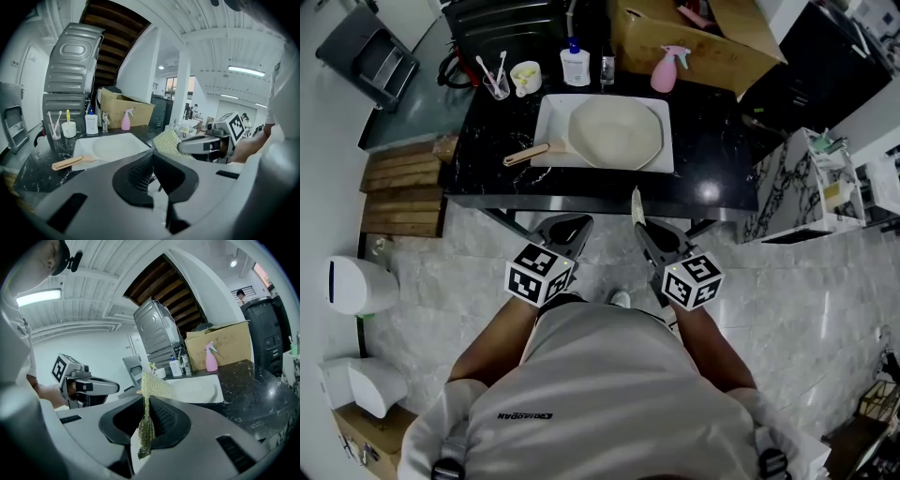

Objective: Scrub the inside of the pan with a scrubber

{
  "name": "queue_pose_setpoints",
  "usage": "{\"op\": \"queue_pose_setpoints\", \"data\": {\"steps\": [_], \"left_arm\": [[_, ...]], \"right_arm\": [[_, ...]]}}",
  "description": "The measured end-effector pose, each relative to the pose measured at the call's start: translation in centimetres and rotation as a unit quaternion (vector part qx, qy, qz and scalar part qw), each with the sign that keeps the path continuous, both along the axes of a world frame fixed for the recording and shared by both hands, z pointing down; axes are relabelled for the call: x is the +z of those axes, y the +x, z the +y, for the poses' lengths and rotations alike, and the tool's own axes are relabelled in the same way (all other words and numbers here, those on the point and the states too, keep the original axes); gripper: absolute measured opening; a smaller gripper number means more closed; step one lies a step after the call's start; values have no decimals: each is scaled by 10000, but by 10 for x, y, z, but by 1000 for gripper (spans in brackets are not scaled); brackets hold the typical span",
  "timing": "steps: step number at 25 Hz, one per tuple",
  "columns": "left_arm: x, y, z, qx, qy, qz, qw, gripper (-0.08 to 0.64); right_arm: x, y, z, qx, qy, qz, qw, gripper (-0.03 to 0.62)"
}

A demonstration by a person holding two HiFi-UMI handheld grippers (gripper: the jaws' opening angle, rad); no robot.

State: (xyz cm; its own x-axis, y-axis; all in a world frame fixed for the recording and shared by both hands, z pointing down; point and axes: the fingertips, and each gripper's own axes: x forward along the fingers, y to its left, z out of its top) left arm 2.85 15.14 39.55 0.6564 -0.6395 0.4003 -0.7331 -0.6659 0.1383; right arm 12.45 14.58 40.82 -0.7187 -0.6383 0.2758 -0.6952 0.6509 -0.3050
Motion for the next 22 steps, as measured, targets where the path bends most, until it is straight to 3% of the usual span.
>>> {"op": "queue_pose_setpoints", "data": {"steps": [22], "left_arm": [[-2,-15,-3,-28,63,63,10000,15]], "right_arm": [[0,-16,-1,-4,-47,92,9999,67]]}}
